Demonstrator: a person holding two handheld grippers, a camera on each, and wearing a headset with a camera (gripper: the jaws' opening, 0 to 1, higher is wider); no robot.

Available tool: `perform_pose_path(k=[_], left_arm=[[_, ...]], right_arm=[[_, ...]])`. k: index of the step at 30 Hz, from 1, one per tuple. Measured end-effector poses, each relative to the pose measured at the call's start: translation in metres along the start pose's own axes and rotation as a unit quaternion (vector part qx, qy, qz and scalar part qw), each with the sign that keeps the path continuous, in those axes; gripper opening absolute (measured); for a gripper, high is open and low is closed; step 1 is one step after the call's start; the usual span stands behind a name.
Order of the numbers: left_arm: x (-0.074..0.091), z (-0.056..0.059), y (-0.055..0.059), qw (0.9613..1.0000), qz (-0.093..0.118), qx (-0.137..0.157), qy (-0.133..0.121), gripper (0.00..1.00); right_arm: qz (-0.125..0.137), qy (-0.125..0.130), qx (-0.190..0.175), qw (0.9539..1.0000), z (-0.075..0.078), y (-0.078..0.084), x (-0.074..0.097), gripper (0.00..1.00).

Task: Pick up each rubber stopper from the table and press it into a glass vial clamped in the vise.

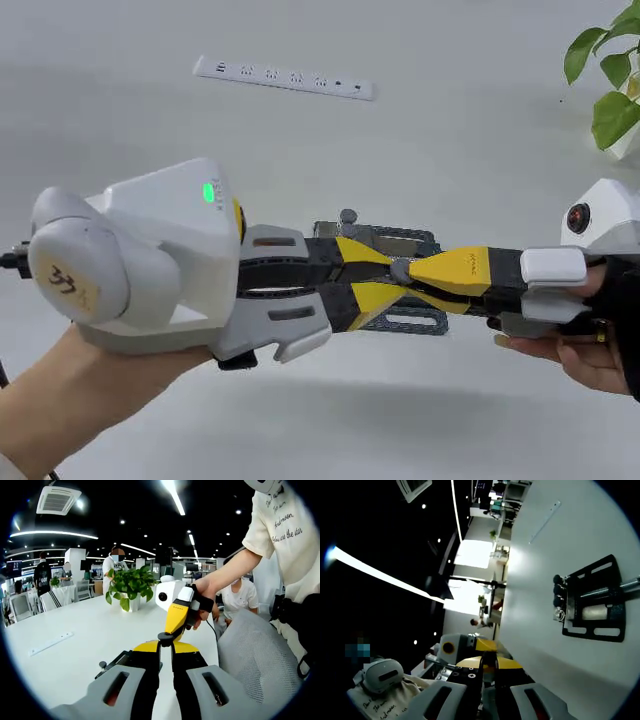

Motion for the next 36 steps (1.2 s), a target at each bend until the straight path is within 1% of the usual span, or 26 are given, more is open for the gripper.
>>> perform_pose_path(k=[5,8,10,12,16,18,21,24,25,26,28,29,30,31,32,33,34,35,36], left_arm=[[0.001,0.001,-0.002,0.9999,0.009,0.013,0.006,0.04],[0.001,0.003,-0.002,0.9998,0.008,0.013,0.012,0.04],[0.001,0.003,-0.003,0.9996,0.009,0.022,0.017,0.04],[0.001,0.004,-0.003,0.9996,0.009,0.021,0.019,0.04],[0.001,0.004,-0.003,0.9993,0.01,0.027,0.022,0.04],[0.001,0.005,-0.003,0.9993,0.009,0.026,0.023,0.03],[0.0,0.005,-0.002,0.9994,0.006,0.026,0.024,0.03],[-0.001,0.004,-0.001,0.9993,0.005,0.026,0.026,0.03],[-0.001,0.004,0.0,0.9993,0.003,0.026,0.025,0.03],[-0.001,0.005,0.0,0.9994,0.003,0.026,0.025,0.03],[-0.001,0.006,0.0,0.9992,0.002,0.03,0.027,0.04],[-0.001,0.006,0.001,0.9992,0.0,0.03,0.027,0.04],[-0.001,0.006,0.002,0.9992,-0.004,0.031,0.026,0.04],[-0.001,0.006,0.002,0.9992,-0.006,0.028,0.026,0.04],[-0.001,0.006,0.003,0.9992,-0.01,0.027,0.026,0.04],[-0.001,0.006,0.003,0.9993,-0.011,0.026,0.026,0.04],[-0.001,0.006,0.003,0.9993,-0.013,0.025,0.027,0.04],[-0.001,0.006,0.004,0.9992,-0.017,0.024,0.026,0.04],[-0.002,0.006,0.004,0.9992,-0.021,0.022,0.026,0.04]], right_arm=[[0.003,-0.014,-0.01,0.9999,-0.003,0.003,0.0,0.04],[0.0,-0.019,-0.013,0.9997,-0.002,0.004,0.002,0.04],[-0.003,-0.022,-0.012,0.9997,-0.004,0.006,0.002,0.04],[-0.004,-0.023,-0.011,0.9997,-0.005,0.007,0.001,0.05],[-0.008,-0.024,-0.008,0.9996,-0.008,0.01,0.0,0.05],[-0.009,-0.023,-0.005,0.9997,-0.007,0.009,0.002,0.05],[-0.012,-0.02,0.008,0.9997,-0.005,0.007,0.003,0.05],[-0.014,-0.016,0.011,0.9997,-0.004,0.006,0.003,0.05],[-0.013,-0.011,0.029,0.9994,-0.004,0.004,0.004,0.05],[-0.014,-0.008,0.03,0.9994,-0.005,0.004,0.004,0.04],[-0.017,-0.006,0.047,0.9987,-0.009,0.0,0.005,0.02],[-0.021,-0.001,0.057,0.9982,-0.01,-0.002,0.006,0.03],[-0.033,0.003,0.089,0.9954,-0.014,-0.004,0.007,0.08],[-0.042,0.01,0.103,0.9938,-0.017,-0.006,0.007,0.11],[-0.062,0.028,0.137,0.9882,-0.02,-0.008,0.007,0.13],[-0.076,0.04,0.167,0.9822,-0.022,-0.01,0.007,0.13],[-0.089,0.05,0.196,0.9752,-0.025,-0.012,0.007,0.14],[-0.112,0.07,0.224,0.9655,-0.028,-0.013,0.006,0.15],[-0.13,0.083,0.245,0.9572,-0.03,-0.014,0.006,0.17]])
Point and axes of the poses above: the centre of the closed fingertips' face, and the gripper's own axes: x roughly backward along the fingers, z roughly to its right, y roughly out of its underside, the point moved 8 cm from there along x, roughly backward along the fingers, and after that the axes turned 6 degrees about -y, right-handed, at the moved point
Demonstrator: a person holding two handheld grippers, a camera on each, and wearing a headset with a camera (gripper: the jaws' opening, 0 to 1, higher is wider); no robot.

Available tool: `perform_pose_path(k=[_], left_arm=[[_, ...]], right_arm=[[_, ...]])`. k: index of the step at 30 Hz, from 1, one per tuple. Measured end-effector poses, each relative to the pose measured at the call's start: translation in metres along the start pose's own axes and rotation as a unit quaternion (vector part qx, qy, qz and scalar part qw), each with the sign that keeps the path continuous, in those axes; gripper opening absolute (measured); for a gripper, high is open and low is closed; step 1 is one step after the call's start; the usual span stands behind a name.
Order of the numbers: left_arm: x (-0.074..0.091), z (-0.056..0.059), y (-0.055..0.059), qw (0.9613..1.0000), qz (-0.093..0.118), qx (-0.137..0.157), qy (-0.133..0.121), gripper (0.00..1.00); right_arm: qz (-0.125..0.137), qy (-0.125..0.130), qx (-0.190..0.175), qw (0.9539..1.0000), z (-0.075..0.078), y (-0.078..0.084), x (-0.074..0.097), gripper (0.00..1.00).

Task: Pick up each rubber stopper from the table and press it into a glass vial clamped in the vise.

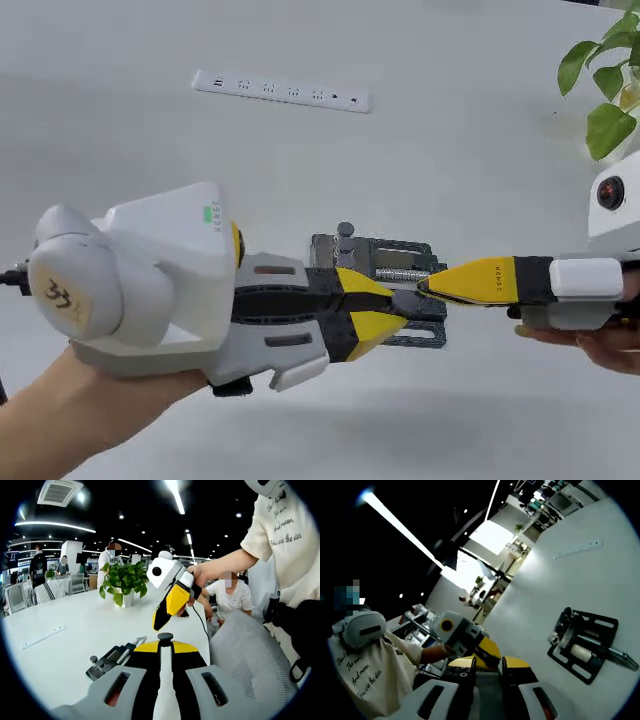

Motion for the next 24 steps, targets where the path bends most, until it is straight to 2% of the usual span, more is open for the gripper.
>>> perform_pose_path(k=[1,3,4,5,7,8,10,11,12,13,15,18,19,20,21,22,23,24], left_arm=[[0.0,0.0,0.0,1.0,-0.003,-0.003,0.001,0.04],[-0.001,0.0,0.001,1.0,-0.004,0.0,0.002,0.04],[-0.001,-0.001,0.002,1.0,-0.006,0.001,0.002,0.04],[-0.001,-0.001,0.003,1.0,-0.007,0.0,0.003,0.04],[-0.001,-0.001,0.003,1.0,-0.009,0.002,0.004,0.04],[-0.001,-0.002,0.004,0.9999,-0.011,0.003,0.006,0.04],[-0.002,-0.001,0.005,0.9999,-0.014,0.002,0.008,0.04],[-0.002,-0.001,0.005,0.9998,-0.016,0.002,0.01,0.04],[-0.003,-0.001,0.006,0.9998,-0.017,0.002,0.01,0.04],[-0.004,-0.001,0.006,0.9997,-0.019,0.001,0.012,0.04],[-0.004,-0.001,0.007,0.9997,-0.022,0.003,0.013,0.04],[-0.006,0.0,0.007,0.9995,-0.025,0.001,0.017,0.04],[-0.006,0.0,0.007,0.9995,-0.027,0.0,0.018,0.04],[-0.006,0.0,0.008,0.9994,-0.028,0.0,0.019,0.04],[-0.006,0.001,0.008,0.9994,-0.029,-0.001,0.02,0.04],[-0.007,0.001,0.008,0.9993,-0.03,-0.002,0.02,0.04],[-0.007,0.001,0.008,0.9993,-0.031,-0.002,0.021,0.04],[-0.007,0.001,0.009,0.9993,-0.032,-0.002,0.022,0.04]], right_arm=[[-0.028,0.012,0.04,0.9987,-0.002,-0.002,0.0,0.19],[-0.066,0.022,0.079,0.9945,-0.004,-0.003,0.0,0.22],[-0.08,0.032,0.116,0.9895,-0.004,-0.005,-0.001,0.23],[-0.096,0.037,0.132,0.986,-0.004,-0.006,-0.001,0.25],[-0.131,0.048,0.179,0.9738,-0.007,-0.008,-0.003,0.25],[-0.155,0.056,0.21,0.9636,-0.009,-0.008,-0.004,0.26],[-0.194,0.065,0.248,0.947,-0.011,-0.007,-0.006,0.27],[-0.214,0.07,0.272,0.9354,-0.011,-0.008,-0.007,0.27],[-0.226,0.074,0.285,0.9287,-0.01,-0.008,-0.008,0.27],[-0.244,0.072,0.299,0.9199,-0.014,-0.006,-0.011,0.26],[-0.256,0.076,0.313,0.9114,-0.014,-0.008,-0.012,0.25],[-0.284,0.079,0.342,0.8921,-0.016,-0.01,-0.015,0.24],[-0.302,0.082,0.356,0.8806,-0.017,-0.01,-0.016,0.23],[-0.313,0.084,0.366,0.8726,-0.018,-0.01,-0.017,0.22],[-0.327,0.086,0.382,0.8603,-0.018,-0.011,-0.018,0.22],[-0.337,0.086,0.39,0.8524,-0.019,-0.011,-0.019,0.22],[-0.348,0.084,0.394,0.8465,-0.02,-0.01,-0.021,0.22],[-0.362,0.084,0.401,0.8371,-0.021,-0.01,-0.022,0.21]])
Point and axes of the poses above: the centre of the closed fingertips' face, and the gripper's own axes: x roughly backward along the fingers, z roughly to its right, y roughly out of its underside, the point moved 8 cm from there along x, roughly backward along the fingers, and after that the axes turned 6 degrees about -y, right-handed, at the moved point
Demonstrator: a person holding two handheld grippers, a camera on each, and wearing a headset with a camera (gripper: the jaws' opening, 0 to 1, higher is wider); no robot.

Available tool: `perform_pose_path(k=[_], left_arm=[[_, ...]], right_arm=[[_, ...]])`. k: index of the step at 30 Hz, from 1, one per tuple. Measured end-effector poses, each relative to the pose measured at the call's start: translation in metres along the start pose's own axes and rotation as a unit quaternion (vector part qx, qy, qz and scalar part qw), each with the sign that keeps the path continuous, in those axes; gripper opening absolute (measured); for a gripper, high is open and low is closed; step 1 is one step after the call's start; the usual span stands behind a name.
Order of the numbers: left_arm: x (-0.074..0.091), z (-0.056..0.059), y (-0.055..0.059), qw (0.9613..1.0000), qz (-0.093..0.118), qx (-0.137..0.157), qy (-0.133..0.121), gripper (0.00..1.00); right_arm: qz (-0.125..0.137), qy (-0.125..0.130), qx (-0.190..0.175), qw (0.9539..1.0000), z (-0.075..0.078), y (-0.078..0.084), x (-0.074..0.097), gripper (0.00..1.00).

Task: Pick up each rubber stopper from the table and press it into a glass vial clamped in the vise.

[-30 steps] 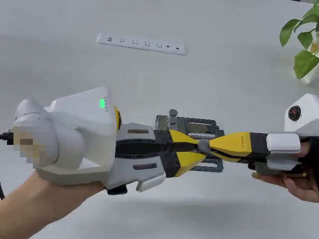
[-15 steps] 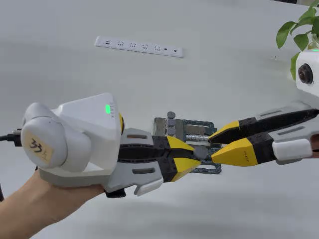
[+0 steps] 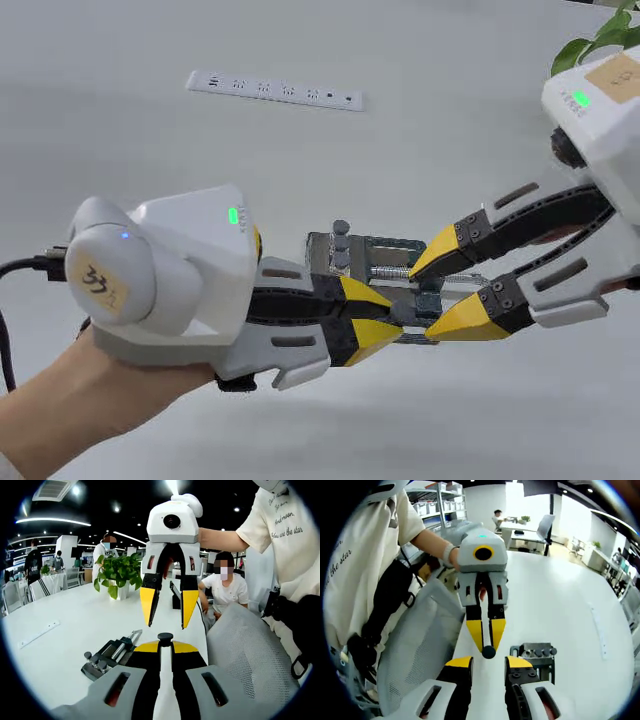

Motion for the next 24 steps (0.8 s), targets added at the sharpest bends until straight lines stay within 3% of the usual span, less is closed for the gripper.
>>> perform_pose_path(k=[2,24], left_arm=[[0.0,0.0,0.001,1.0,-0.002,-0.001,0.001,0.04],[-0.002,0.006,0.003,0.9999,-0.01,-0.004,0.007,0.04]], right_arm=[[-0.017,-0.003,0.018,0.9997,0.0,-0.001,-0.002,0.19],[-0.052,-0.014,0.055,0.9971,0.0,-0.007,-0.013,0.09]])
Point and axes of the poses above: the centre of the closed fingertips' face, and the gripper's own axes: x roughly backward along the fingers, z roughly to its right, y roughly out of its underside, the point moved 8 cm from there along x, roughly backward along the fingers, and after that the axes turned 6 degrees about -y, right-handed, at the moved point
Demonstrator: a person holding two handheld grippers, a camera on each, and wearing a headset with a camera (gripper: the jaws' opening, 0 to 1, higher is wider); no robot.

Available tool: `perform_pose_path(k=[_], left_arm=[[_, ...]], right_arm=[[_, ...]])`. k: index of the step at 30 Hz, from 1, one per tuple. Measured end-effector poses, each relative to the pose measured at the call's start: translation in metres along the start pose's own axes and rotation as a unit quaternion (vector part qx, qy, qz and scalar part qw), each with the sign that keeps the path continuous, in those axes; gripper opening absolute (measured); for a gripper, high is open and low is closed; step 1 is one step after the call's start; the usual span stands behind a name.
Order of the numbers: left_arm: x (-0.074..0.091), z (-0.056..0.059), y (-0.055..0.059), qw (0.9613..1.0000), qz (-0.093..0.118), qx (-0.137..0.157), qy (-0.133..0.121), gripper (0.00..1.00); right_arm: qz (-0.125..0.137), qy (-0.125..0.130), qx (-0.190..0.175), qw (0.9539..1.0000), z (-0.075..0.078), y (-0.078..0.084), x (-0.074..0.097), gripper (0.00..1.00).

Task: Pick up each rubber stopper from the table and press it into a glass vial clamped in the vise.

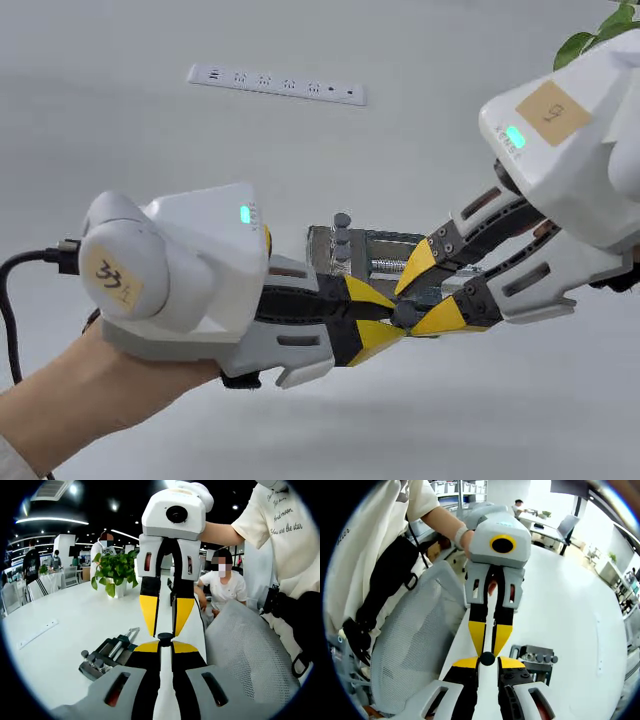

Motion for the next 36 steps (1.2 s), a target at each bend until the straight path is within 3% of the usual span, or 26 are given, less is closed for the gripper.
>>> perform_pose_path(k=[19,27,36], left_arm=[[0.0004,-0.0018,0.0019,0.9999,-0.001,0.015,-0.001,0.04],[-0.0007,-0.0013,0.0011,0.9999,0.001,0.011,0.0,0.04],[-0.0013,-0.0005,0.0024,1.0,-0.005,0.0,0.004,0.04]], right_arm=[[-0.018,-0.002,0.011,0.9998,-0.0003,-0.0006,-0.0022,0.09],[-0.022,0.0,0.016,0.9996,0.0006,0.0006,-0.0014,0.08],[-0.026,-0.015,0.002,0.9995,0.0027,0.0006,-0.0035,0.07]])
Point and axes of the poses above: the centre of the closed fingertips' face, and the gripper's own axes: x roughly backward along the fingers, z roughly to its right, y roughly out of its underside, the point moved 8 cm from there along x, roughly backward along the fingers, and after that the axes turned 6 degrees about -y, right-handed, at the moved point
